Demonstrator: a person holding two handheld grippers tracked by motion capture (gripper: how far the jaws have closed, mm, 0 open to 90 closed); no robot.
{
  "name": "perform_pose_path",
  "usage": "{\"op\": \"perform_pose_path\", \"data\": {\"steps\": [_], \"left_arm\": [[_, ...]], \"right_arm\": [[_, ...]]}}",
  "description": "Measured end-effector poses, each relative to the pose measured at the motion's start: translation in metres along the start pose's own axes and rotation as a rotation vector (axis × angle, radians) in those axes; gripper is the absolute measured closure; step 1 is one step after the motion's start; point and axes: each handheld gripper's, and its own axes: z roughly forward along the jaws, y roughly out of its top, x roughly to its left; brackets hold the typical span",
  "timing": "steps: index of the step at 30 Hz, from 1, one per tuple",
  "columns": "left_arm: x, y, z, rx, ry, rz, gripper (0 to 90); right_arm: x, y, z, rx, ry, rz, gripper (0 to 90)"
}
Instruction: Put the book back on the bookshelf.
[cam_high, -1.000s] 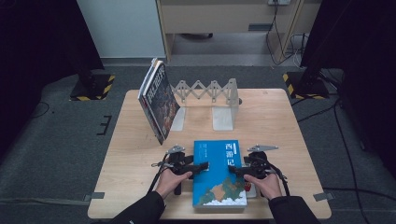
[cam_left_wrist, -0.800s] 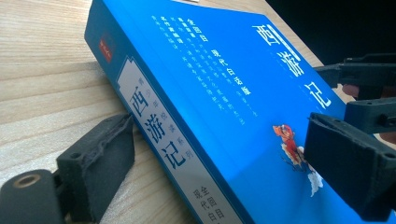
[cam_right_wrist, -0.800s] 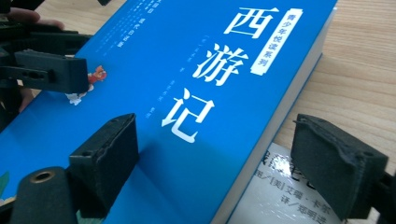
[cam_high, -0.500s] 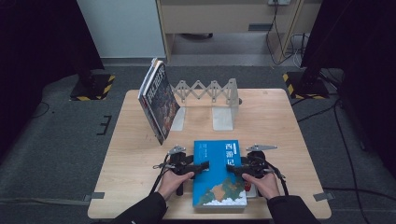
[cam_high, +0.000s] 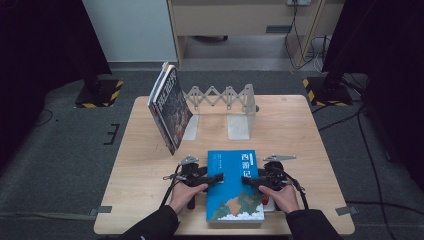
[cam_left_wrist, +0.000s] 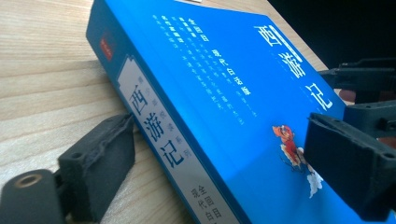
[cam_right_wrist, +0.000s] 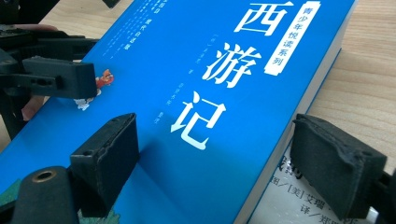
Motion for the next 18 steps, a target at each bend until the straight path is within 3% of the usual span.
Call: {"op": "perform_pose_path", "data": {"steps": [11,15,18], "left_arm": [[0.0027,0.0035,-0.0024,0.024,-0.011,-0.037,13.6],[0.0012,0.0036,-0.0006,0.029,-0.01,-0.012,10.7],[0.0023,0.004,-0.0013,0.032,-0.014,-0.02,10.9]], "right_arm": [[-0.0012,-0.0001,0.0013,-0.001,0.004,0.016,14.8],[-0.0012,-0.0002,0.0014,-0.001,0.004,0.014,14.6],[-0.0009,-0.0003,0.0013,-0.001,0.002,0.016,14.5]]}}
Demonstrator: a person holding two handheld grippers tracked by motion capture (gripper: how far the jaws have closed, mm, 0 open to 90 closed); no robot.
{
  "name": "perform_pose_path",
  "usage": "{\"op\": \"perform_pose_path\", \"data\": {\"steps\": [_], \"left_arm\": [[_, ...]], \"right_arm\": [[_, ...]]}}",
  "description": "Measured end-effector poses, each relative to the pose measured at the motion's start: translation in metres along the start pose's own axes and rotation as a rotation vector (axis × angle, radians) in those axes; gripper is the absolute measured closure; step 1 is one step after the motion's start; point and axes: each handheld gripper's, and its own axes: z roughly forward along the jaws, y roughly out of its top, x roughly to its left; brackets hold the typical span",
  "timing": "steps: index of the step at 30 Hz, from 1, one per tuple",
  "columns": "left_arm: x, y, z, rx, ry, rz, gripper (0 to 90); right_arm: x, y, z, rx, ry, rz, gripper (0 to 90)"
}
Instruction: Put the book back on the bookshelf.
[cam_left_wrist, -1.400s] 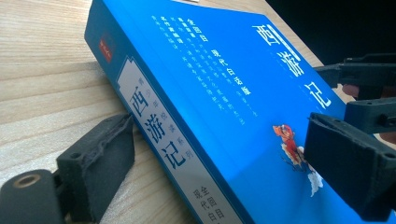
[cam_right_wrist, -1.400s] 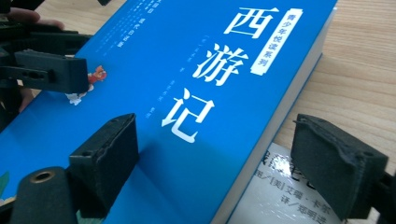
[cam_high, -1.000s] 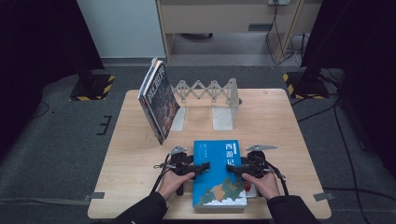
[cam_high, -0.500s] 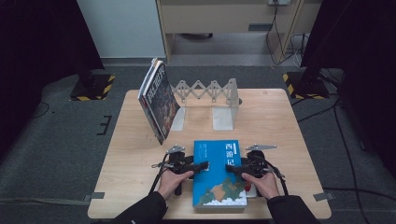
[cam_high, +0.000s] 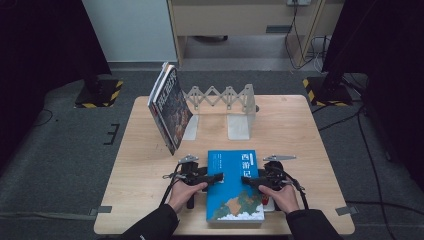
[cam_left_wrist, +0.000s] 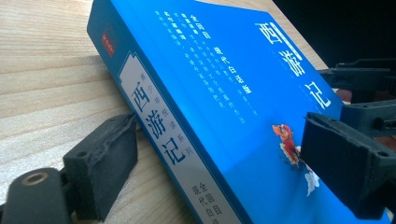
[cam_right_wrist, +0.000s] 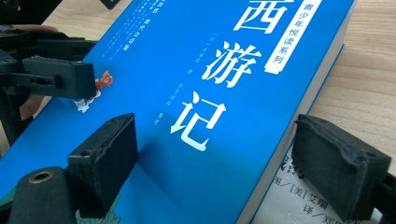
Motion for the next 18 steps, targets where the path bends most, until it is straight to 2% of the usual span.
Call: {"op": "perform_pose_path", "data": {"steps": [1,2,3,8,11,18], "left_arm": [[0.001,0.001,-0.002,0.005,-0.002,-0.037,13.8],[0.003,0.001,-0.002,0.021,-0.031,-0.079,19.2],[0.003,0.001,-0.002,0.018,-0.036,-0.083,21.8],[0.0,0.002,-0.003,0.026,-0.028,-0.079,22.7],[-0.001,0.005,-0.008,0.03,-0.027,-0.062,27.0],[-0.003,0.01,-0.016,-0.017,-0.074,-0.061,38.0]], "right_arm": [[0.0,0.0,0.0,0.0,0.002,0.001,14.4],[0.0,0.0,0.0,0.0,0.003,-0.003,14.4],[0.0,0.0,0.0,0.001,0.003,-0.004,14.4],[0.0,0.0,0.0,0.002,0.007,-0.004,14.6],[-0.001,0.0,-0.001,0.005,0.009,-0.005,14.9],[-0.002,-0.001,-0.003,-0.002,0.006,0.0,16.3]]}}
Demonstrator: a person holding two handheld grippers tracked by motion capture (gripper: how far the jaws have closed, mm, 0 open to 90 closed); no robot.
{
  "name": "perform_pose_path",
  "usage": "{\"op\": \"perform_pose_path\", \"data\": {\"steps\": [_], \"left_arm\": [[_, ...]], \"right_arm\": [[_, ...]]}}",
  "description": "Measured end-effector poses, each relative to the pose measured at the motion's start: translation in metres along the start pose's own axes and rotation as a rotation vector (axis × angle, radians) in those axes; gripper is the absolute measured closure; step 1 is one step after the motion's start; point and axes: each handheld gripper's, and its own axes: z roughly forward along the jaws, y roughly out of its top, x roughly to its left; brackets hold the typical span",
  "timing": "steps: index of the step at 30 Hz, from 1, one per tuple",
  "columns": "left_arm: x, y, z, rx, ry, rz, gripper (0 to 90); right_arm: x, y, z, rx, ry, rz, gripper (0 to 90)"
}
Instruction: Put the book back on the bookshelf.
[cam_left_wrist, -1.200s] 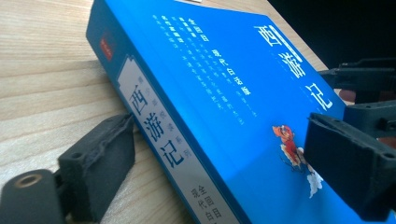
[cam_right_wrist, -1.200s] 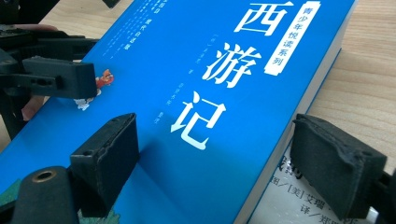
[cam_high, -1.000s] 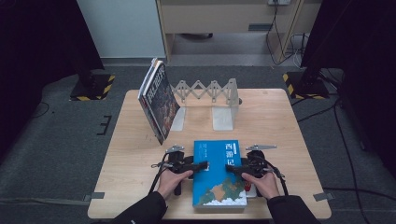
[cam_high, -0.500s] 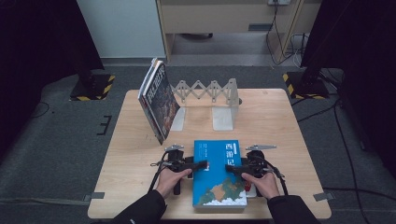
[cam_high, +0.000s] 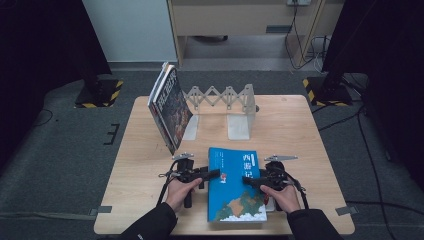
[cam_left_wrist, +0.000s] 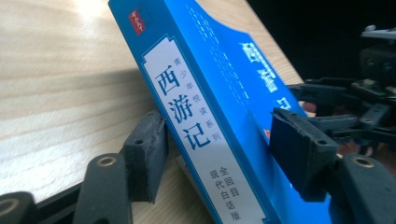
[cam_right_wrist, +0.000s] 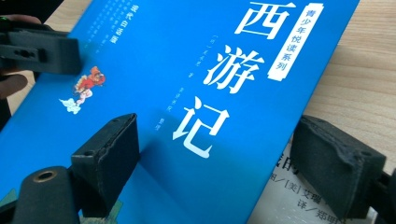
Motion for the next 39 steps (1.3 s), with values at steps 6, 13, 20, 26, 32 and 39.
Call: {"op": "perform_pose_path", "data": {"steps": [6,13,20,26,32,39], "left_arm": [[-0.003,0.001,0.002,0.0,-0.04,0.001,39.3],[-0.01,0.007,0.007,0.052,-0.037,0.064,39.4],[-0.012,0.006,0.013,0.094,-0.048,0.054,40.5],[-0.012,0.005,0.014,0.103,-0.03,0.073,40.1],[-0.013,0.005,0.014,0.11,-0.024,0.088,39.4],[-0.017,0.009,0.011,0.096,-0.028,0.065,44.7]], "right_arm": [[-0.001,0.0,-0.002,0.002,-0.002,0.003,18.3],[-0.001,0.001,-0.003,-0.002,0.004,0.006,21.1],[0.001,0.002,-0.001,-0.01,0.015,-0.016,22.4],[0.001,0.002,-0.001,-0.009,0.011,-0.023,22.4],[0.001,0.002,-0.001,-0.003,0.012,-0.013,22.3],[0.0,0.002,-0.001,0.0,0.019,-0.012,22.4]]}}
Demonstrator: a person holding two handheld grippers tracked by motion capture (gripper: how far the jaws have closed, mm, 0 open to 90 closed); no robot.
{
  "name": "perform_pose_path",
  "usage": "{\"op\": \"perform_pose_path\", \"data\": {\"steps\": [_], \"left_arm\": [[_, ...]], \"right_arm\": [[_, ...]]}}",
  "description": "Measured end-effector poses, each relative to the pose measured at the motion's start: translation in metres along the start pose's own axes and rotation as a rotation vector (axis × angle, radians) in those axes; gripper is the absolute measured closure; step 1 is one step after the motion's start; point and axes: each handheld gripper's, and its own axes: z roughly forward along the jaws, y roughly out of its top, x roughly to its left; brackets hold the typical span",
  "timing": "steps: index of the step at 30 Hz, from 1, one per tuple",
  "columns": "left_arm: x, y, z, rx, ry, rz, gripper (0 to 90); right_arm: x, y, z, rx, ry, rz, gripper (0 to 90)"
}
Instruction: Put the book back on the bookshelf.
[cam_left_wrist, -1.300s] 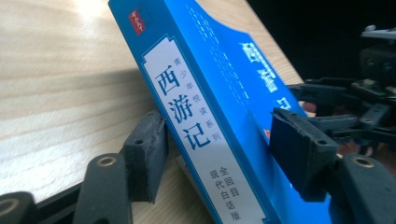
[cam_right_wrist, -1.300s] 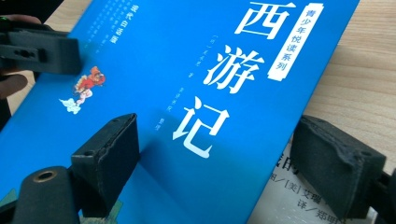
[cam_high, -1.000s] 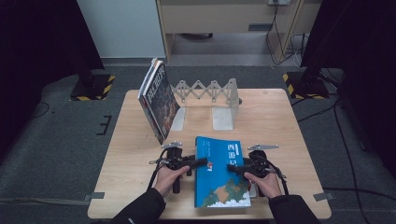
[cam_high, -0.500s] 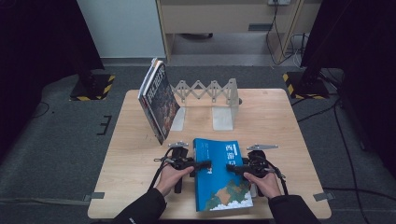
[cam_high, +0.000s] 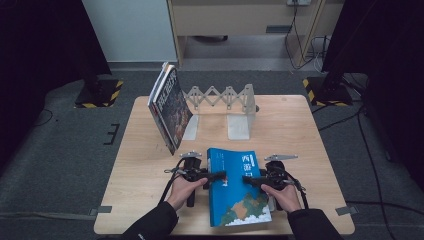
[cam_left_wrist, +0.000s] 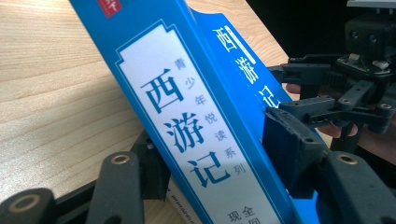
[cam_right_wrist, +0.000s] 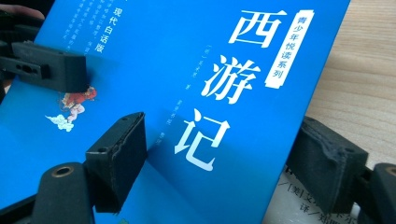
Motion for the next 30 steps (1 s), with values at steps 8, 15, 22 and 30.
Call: {"op": "perform_pose_path", "data": {"steps": [8,15,22,30], "left_arm": [[-0.008,0.009,-0.006,-0.035,0.006,0.047,47.7],[-0.015,0.022,-0.015,-0.088,0.006,0.082,51.4],[-0.021,0.033,-0.021,-0.118,0.014,0.117,52.8],[-0.027,0.045,-0.028,-0.164,0.012,0.142,55.8]], "right_arm": [[0.0,0.004,-0.004,-0.036,-0.001,-0.027,25.6],[0.004,0.015,-0.013,-0.114,-0.001,-0.04,28.3],[0.007,0.025,-0.017,-0.17,-0.007,-0.06,30.8],[0.01,0.039,-0.024,-0.246,-0.011,-0.071,33.4]]}}
